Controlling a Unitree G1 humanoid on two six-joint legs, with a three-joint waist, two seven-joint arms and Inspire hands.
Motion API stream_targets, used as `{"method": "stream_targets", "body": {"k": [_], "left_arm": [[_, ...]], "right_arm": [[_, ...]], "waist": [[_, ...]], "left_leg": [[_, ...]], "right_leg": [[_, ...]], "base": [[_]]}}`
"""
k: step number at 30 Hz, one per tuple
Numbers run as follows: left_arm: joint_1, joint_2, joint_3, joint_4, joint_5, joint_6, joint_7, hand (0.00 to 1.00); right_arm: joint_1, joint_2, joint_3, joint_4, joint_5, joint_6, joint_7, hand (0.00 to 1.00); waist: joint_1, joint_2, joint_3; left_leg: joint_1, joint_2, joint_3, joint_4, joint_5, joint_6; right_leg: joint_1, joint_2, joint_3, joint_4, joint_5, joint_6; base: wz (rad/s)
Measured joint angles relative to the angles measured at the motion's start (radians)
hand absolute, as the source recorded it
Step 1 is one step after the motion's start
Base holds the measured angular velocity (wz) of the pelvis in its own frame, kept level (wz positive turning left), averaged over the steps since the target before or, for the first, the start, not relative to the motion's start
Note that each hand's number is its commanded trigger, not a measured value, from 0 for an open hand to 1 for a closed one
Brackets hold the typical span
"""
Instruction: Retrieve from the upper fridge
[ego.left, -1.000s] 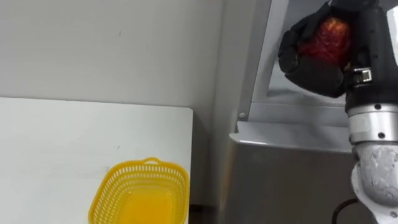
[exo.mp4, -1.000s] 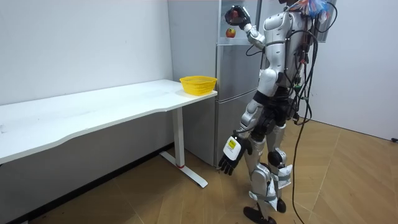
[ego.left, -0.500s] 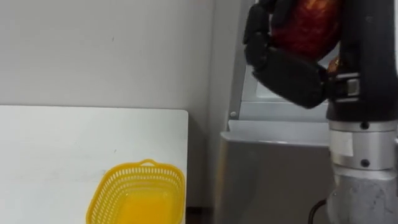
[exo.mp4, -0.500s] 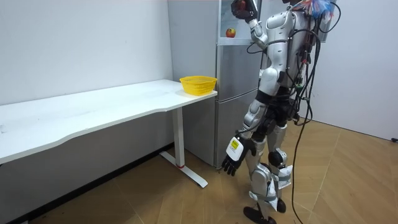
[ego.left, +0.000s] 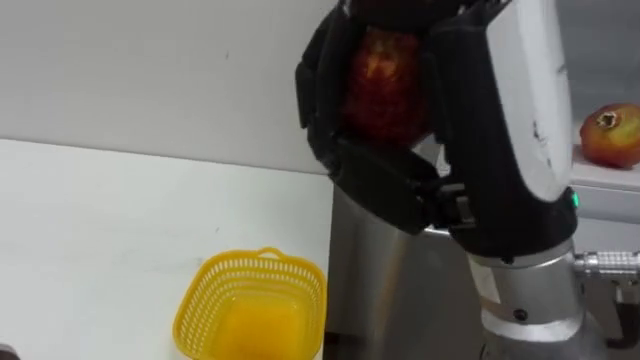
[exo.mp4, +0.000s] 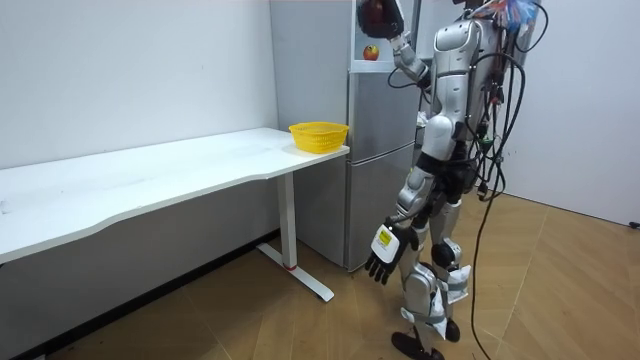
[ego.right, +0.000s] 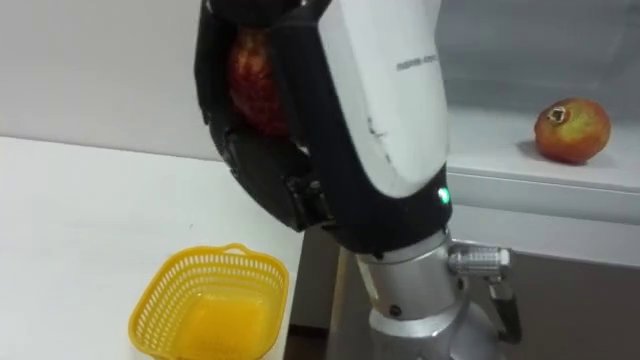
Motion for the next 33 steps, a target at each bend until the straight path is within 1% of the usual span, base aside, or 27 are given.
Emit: {"method": "stream_targets", "body": {"k": [1,4,5,7,9,11,12,15,17,19,21,24,28,29,30,32,33], "left_arm": [[-0.004,0.001,0.000,0.001,0.000,0.000,0.000,0.00],[-0.012,0.006,-0.001,0.000,0.000,-0.001,-0.001,0.00],[-0.015,0.007,-0.001,0.001,0.000,-0.002,-0.001,0.00],[-0.019,0.014,-0.001,0.001,0.000,-0.002,0.000,0.00],[-0.022,0.022,-0.001,0.001,0.000,-0.002,0.000,0.00],[-0.024,0.030,-0.002,0.003,0.003,-0.003,0.001,0.00],[-0.027,0.032,-0.001,0.002,0.016,-0.003,0.001,0.00],[-0.035,0.032,-0.001,0.002,0.042,-0.003,-0.001,0.00],[-0.037,0.032,-0.001,0.002,0.045,-0.003,-0.003,0.00],[-0.043,0.033,-0.001,0.002,0.045,-0.003,-0.003,0.00],[-0.042,0.033,-0.001,0.003,0.045,-0.002,-0.001,0.00],[-0.044,0.032,-0.001,0.005,0.045,-0.002,0.003,0.00],[-0.040,0.028,-0.001,0.011,0.040,0.001,0.009,0.00],[-0.040,0.028,-0.001,0.011,0.040,0.001,0.009,0.00],[-0.039,0.027,-0.001,0.011,0.041,0.002,0.008,0.00],[-0.039,0.027,-0.001,0.011,0.045,0.003,0.008,0.00],[-0.040,0.027,-0.001,0.010,0.046,0.004,0.007,0.00]], "right_arm": [[0.000,0.000,0.009,0.009,-0.004,-0.005,0.002,1.00],[0.000,-0.001,0.045,0.041,-0.005,-0.009,0.007,1.00],[0.000,-0.001,0.052,0.048,-0.007,-0.007,0.007,1.00],[0.000,-0.002,0.085,0.077,-0.014,-0.002,0.008,1.00],[0.000,-0.003,0.098,0.094,-0.014,-0.001,0.008,1.00],[-0.005,-0.002,0.108,0.117,-0.023,-0.002,0.009,1.00],[-0.010,-0.002,0.110,0.136,-0.041,-0.001,0.012,1.00],[-0.016,-0.002,0.113,0.190,-0.082,0.003,0.020,1.00],[-0.016,-0.002,0.114,0.223,-0.088,0.008,0.022,1.00],[-0.017,-0.002,0.118,0.249,-0.088,0.024,0.029,1.00],[-0.024,-0.002,0.128,0.269,-0.090,0.032,0.031,1.00],[-0.024,-0.003,0.141,0.303,-0.108,0.032,0.030,1.00],[-0.024,-0.002,0.177,0.387,-0.123,0.034,0.034,1.00],[-0.024,-0.003,0.183,0.398,-0.123,0.038,0.040,1.00],[-0.024,0.000,0.192,0.421,-0.121,0.052,0.055,1.00],[-0.024,0.004,0.193,0.455,-0.118,0.057,0.081,1.00],[-0.024,0.004,0.193,0.470,-0.117,0.068,0.100,1.00]], "waist": [[0.007,-0.003,0.0005],[0.023,-0.008,-0.0019],[0.026,-0.012,-0.0039],[0.030,-0.013,-0.0041],[0.029,-0.016,-0.0031],[0.033,-0.020,-0.0046],[0.041,-0.022,-0.0052],[0.058,-0.027,-0.0042],[0.074,-0.031,-0.0024],[0.083,-0.037,0.0020],[0.090,-0.042,0.0033],[0.105,-0.045,0.0034],[0.111,-0.045,0.0039],[0.111,-0.045,0.0039],[0.112,-0.044,0.0039],[0.112,-0.044,0.0042],[0.114,-0.044,0.0045]], "left_leg": [[-0.002,0.000,-0.002,0.000,0.000,0.000],[-0.005,0.000,-0.007,0.000,0.000,0.000],[-0.005,0.000,-0.008,0.000,0.000,0.000],[0.000,-0.002,-0.021,0.000,0.000,0.000],[0.002,-0.003,-0.038,0.000,0.000,0.000],[0.005,-0.004,-0.047,-0.002,0.000,0.000],[0.004,-0.004,-0.050,-0.002,0.000,0.000],[0.004,-0.005,-0.061,-0.003,0.000,0.000],[0.004,-0.005,-0.062,-0.003,0.000,0.000],[0.003,-0.006,-0.068,-0.003,0.000,0.000],[0.002,-0.007,-0.070,-0.005,0.001,0.000],[0.002,-0.007,-0.069,-0.008,0.001,0.001],[0.001,-0.010,-0.069,-0.008,0.001,0.002],[0.000,-0.011,-0.069,-0.008,0.001,0.002],[-0.002,-0.012,-0.070,-0.008,0.002,0.002],[-0.003,-0.012,-0.070,-0.008,0.002,0.002],[-0.003,-0.012,-0.070,-0.008,0.002,0.003]], "right_leg": [[-0.001,0.000,-0.005,0.000,0.000,0.000],[-0.001,-0.001,-0.024,-0.001,0.000,0.000],[-0.001,-0.001,-0.024,-0.001,0.000,0.000],[0.003,-0.001,-0.026,-0.001,0.000,0.000],[0.010,-0.001,-0.034,-0.003,0.000,0.000],[0.016,-0.001,-0.032,-0.004,0.000,0.000],[0.016,0.000,-0.032,-0.004,0.000,0.000],[0.019,-0.002,-0.047,-0.004,0.000,0.000],[0.019,-0.002,-0.047,-0.004,0.000,0.001],[0.019,-0.002,-0.048,-0.004,0.000,0.001],[0.018,-0.002,-0.048,-0.004,0.000,0.001],[0.016,-0.003,-0.047,-0.004,0.000,0.001],[0.016,-0.006,-0.048,-0.004,-0.001,0.001],[0.016,-0.007,-0.047,-0.004,-0.001,0.002],[0.014,-0.008,-0.048,-0.004,-0.002,0.003],[0.014,-0.009,-0.047,-0.004,-0.002,0.003],[0.014,-0.009,-0.047,-0.004,-0.002,0.003]], "base": [[0.05],[0.05],[0.09],[0.13],[0.24],[0.17],[0.09],[0.10],[0.02],[0.06],[0.03],[0.00],[0.00],[0.00],[0.00],[0.00],[0.00]]}}
